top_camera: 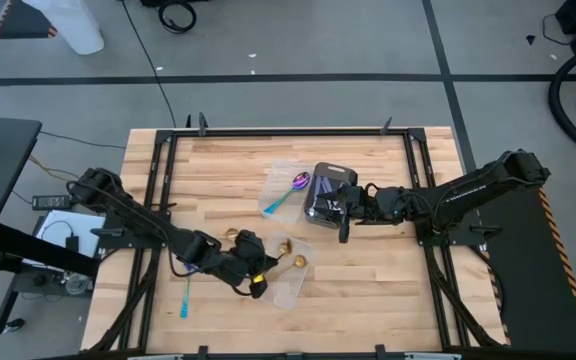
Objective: Sort silverware by color (type)
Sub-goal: Put the gold spoon into the bottom transparent bin
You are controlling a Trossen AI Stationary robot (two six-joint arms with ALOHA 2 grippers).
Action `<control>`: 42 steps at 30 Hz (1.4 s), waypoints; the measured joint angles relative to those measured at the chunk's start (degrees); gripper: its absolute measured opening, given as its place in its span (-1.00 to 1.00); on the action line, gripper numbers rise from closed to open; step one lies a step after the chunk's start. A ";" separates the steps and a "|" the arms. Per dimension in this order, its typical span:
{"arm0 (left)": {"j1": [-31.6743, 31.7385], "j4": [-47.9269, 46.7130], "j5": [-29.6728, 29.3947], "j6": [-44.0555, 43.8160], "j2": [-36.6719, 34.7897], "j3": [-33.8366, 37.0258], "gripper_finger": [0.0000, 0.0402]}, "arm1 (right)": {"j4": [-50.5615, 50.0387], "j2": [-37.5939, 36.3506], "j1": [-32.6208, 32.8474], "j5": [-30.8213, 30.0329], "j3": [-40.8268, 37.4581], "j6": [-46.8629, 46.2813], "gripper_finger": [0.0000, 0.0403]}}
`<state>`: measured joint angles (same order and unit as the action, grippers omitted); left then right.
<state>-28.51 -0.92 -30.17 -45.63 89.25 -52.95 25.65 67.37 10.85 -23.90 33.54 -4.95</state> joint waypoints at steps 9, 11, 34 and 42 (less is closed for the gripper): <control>0.98 3.20 2.66 -0.19 6.24 0.02 -0.86 | 0.03 0.00 0.00 0.02 0.00 -0.02 -0.11; 1.25 3.63 4.03 -0.56 7.76 0.02 -0.86 | 0.00 0.00 0.00 0.02 0.00 -0.02 -0.11; 2.09 3.35 8.41 -3.26 12.00 0.02 -0.76 | -0.02 0.00 0.00 0.02 0.00 -0.02 -0.11; 2.09 3.26 8.75 -3.58 11.64 0.02 -0.50 | -0.03 0.00 0.00 0.02 0.00 -0.02 -0.11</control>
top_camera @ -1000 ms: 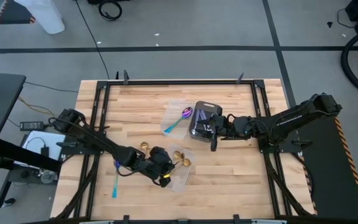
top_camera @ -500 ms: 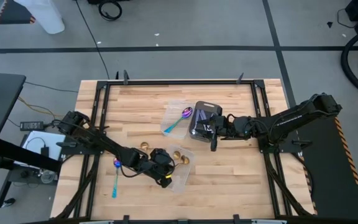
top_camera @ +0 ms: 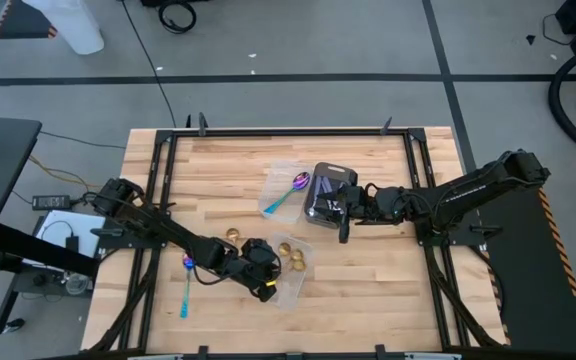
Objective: Sort silverware by color (type)
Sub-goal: Put the gold spoon into the bottom transparent bin
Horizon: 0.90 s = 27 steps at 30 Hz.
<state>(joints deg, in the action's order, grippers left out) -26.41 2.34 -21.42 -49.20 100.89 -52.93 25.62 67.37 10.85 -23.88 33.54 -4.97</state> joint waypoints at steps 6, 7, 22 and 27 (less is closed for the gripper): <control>0.00 -0.08 1.35 0.46 -0.04 0.00 -0.41 | -0.13 0.00 0.04 0.00 0.00 0.00 -0.11; -0.03 -0.24 1.23 0.88 -0.31 0.00 -0.41 | -0.13 0.00 0.04 0.00 0.00 0.00 -0.11; -1.40 -14.66 -3.48 -2.42 -9.77 0.00 -0.41 | -0.66 0.00 0.05 0.00 0.00 0.00 -0.11; -2.52 -23.79 -3.35 -6.63 -12.71 0.00 -0.41 | -0.93 0.00 0.07 0.00 0.00 0.00 -0.11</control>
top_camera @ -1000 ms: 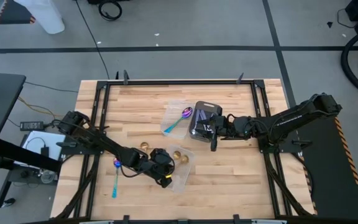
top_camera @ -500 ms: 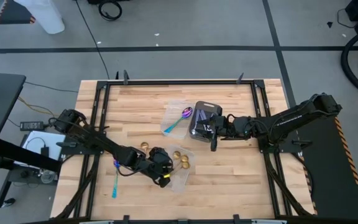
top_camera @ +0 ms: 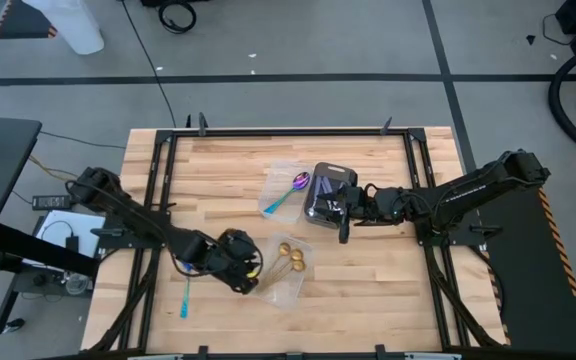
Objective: Sort silverware by color (type)
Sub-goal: Put the gold spoon into the bottom transparent bin
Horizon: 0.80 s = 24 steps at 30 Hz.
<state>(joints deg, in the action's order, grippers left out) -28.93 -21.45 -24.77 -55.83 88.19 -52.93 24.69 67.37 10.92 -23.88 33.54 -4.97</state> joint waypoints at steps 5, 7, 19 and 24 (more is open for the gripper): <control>-1.38 -9.39 0.68 -5.33 -2.30 0.00 -0.41 | 0.02 0.00 0.00 0.00 0.00 0.00 -0.11; -1.55 -12.48 1.09 -8.19 -2.24 0.00 -0.41 | 0.02 0.00 0.00 0.00 0.00 0.00 -0.11; -1.24 -17.81 3.29 -16.52 2.39 0.00 -0.42 | 0.09 0.00 0.00 0.00 0.00 -0.46 -0.11; -0.44 -19.02 5.58 -17.59 4.40 0.00 -0.47 | 0.32 0.00 0.00 0.00 0.00 -0.48 -0.11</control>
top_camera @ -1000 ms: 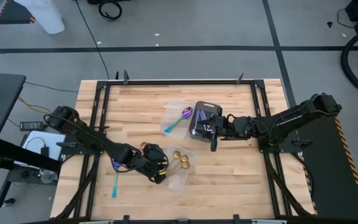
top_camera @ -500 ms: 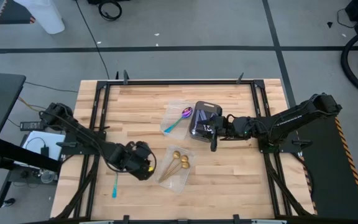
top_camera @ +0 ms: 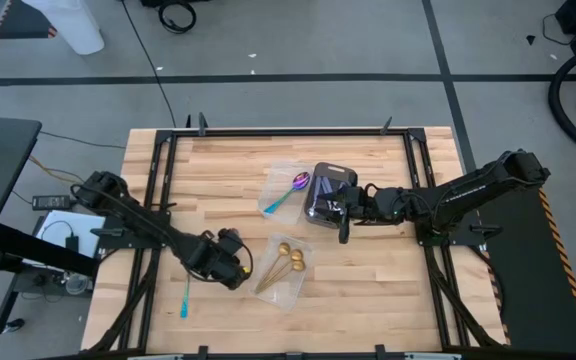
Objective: Sort silverware by color (type)
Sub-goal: Put the gold spoon into the bottom transparent bin
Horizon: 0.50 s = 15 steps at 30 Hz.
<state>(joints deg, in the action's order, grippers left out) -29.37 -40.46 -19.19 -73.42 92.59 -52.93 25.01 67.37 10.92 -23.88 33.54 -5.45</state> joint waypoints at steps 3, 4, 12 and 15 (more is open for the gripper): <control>0.93 -1.17 0.50 -1.13 0.05 0.00 -0.49 | 0.07 0.01 0.00 0.00 0.00 0.01 -0.11; 1.27 -1.83 0.53 -1.41 0.05 0.00 -0.49 | 0.14 0.00 0.00 -0.01 0.00 0.02 -0.11; 2.33 -0.96 -1.88 -3.92 0.05 0.00 -0.46 | 0.16 0.01 0.00 -0.02 0.00 0.02 -0.11; 2.33 -1.25 -1.97 -5.91 0.05 0.00 -0.44 | 0.16 0.02 0.00 -0.02 0.00 0.02 -0.11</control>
<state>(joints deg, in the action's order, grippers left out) -27.05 -41.72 -21.17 -79.33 92.64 -52.93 25.17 67.39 10.92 -23.90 33.54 -5.43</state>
